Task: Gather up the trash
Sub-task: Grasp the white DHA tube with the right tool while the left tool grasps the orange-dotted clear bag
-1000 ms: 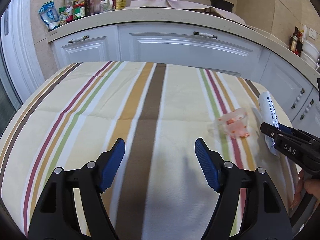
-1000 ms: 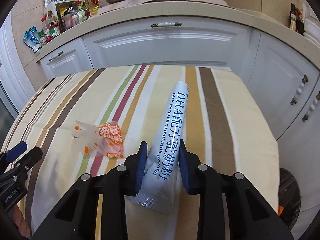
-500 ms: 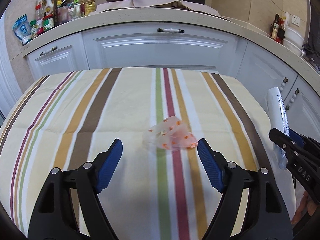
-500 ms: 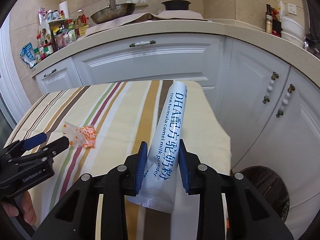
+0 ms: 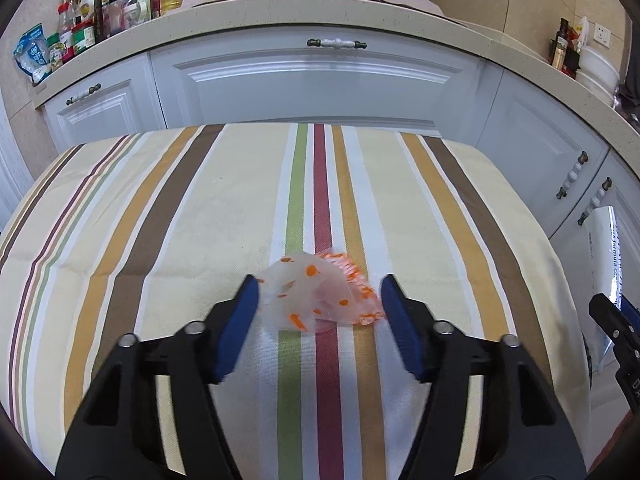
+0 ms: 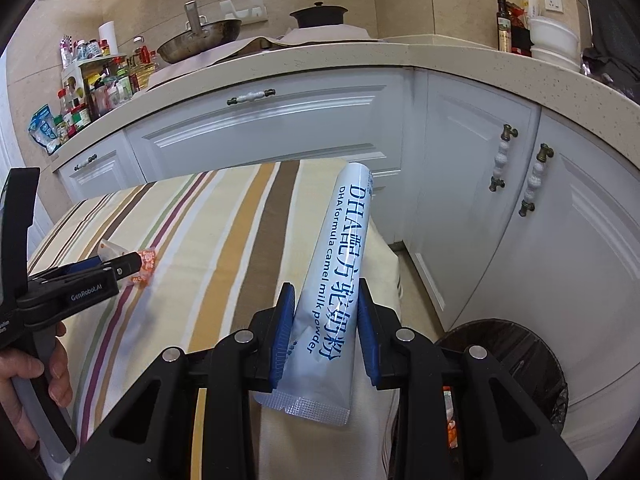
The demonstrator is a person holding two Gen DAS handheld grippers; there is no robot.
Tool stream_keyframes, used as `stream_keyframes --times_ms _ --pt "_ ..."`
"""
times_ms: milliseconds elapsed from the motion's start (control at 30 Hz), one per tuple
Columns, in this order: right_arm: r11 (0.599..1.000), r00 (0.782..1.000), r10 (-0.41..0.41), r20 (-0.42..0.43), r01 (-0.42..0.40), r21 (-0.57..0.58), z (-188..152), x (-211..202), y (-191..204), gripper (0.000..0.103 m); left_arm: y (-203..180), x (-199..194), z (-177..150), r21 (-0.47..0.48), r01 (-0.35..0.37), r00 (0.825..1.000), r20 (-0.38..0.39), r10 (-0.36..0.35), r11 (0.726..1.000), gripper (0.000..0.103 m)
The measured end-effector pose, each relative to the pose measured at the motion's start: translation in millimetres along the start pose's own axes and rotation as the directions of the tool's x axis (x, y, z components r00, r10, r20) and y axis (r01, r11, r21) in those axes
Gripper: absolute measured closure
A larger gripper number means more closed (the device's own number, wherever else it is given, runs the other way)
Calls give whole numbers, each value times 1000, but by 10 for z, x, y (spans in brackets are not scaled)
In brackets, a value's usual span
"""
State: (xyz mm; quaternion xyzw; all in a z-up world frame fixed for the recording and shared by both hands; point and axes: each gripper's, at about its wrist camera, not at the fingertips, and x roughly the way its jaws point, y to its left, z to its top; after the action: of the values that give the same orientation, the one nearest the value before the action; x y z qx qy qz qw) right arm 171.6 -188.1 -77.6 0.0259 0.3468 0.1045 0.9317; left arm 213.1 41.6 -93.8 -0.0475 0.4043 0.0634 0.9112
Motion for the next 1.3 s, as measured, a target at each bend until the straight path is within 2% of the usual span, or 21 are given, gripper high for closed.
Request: stream_keyframes --times_ms 33,100,233,300,433,800,1033,1300 --pt "1000 1000 0 -1 0 3 -7 6 -14 72 -9 13 -6 4 2 1000 -4 -2 1000 55" --pt "1000 1000 9 -2 -9 14 -10 12 -46 72 -36 21 -13 19 -4 1000 0 4 1000 58" --pt "1000 1000 4 7 -4 10 -19 -10 -69 72 -91 -12 -17 55 -7 1000 22 6 998 71" --pt "1000 1000 5 8 -5 13 -23 -9 -82 72 -120 -22 -20 74 0 1000 29 -2 997 83" --pt "1000 1000 6 10 -6 16 -30 -15 -96 72 -172 -54 -30 101 3 999 40 -7 995 90" --pt "1000 1000 1 26 -2 20 -41 -60 -122 72 -155 -217 -64 114 -6 997 75 -2 993 93" --pt "1000 999 -5 39 5 11 -66 -121 -91 72 -182 -437 -140 144 -54 990 140 34 988 93" --pt "1000 997 -21 73 22 -10 -106 -354 -12 72 -180 -657 -252 143 -30 987 158 7 989 93"
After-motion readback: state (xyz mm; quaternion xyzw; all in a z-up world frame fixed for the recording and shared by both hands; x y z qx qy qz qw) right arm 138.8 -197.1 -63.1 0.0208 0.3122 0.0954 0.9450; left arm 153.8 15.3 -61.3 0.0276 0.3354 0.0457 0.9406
